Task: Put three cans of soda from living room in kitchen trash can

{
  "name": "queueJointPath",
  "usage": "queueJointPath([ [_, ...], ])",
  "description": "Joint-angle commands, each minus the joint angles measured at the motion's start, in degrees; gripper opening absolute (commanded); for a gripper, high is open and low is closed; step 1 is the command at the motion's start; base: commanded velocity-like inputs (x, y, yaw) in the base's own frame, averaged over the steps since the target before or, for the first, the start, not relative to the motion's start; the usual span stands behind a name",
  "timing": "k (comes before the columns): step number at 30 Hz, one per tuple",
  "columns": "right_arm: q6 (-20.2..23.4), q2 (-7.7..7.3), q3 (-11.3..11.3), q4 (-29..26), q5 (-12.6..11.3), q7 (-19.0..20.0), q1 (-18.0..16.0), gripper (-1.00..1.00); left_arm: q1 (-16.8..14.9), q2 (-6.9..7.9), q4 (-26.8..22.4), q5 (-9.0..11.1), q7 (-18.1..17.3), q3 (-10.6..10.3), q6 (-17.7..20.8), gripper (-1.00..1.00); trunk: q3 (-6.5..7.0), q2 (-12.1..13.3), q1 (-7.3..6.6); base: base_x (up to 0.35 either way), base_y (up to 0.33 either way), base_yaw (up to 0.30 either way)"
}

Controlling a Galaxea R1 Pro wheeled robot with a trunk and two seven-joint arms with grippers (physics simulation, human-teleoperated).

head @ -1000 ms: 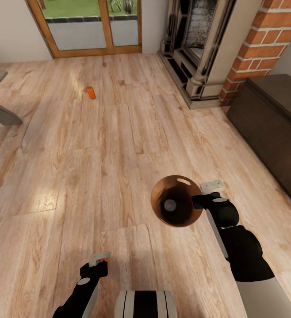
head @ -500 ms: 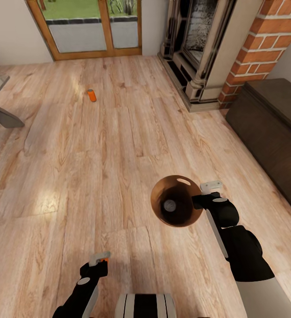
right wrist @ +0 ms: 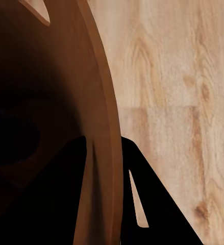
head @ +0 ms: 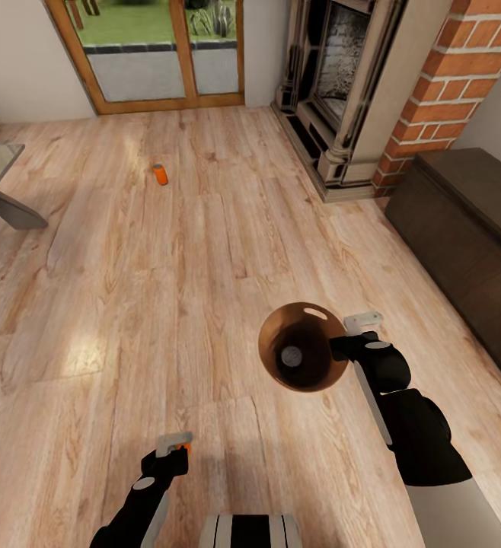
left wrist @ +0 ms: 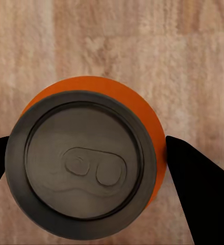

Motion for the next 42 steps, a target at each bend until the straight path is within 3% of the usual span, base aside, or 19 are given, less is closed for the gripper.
queueJointPath([
  [1,-0.07,0.02,0.0,-0.01,-0.38,0.18,0.03,-1.0,0.0,0.0,0.0,0.01,-0.05,0.0,-0.02,-1.0,0.28,0.42,-0.23,0.0,0.0,0.0],
  [42,-0.38,0.22,0.08,0.16,-0.58,0.18,3.19,-1.0,0.0,0.0,-1.23,0.03,-0.19,-0.14,-0.01,-1.0,11.48,16.86,-9.24,0.0,0.0,0.0],
])
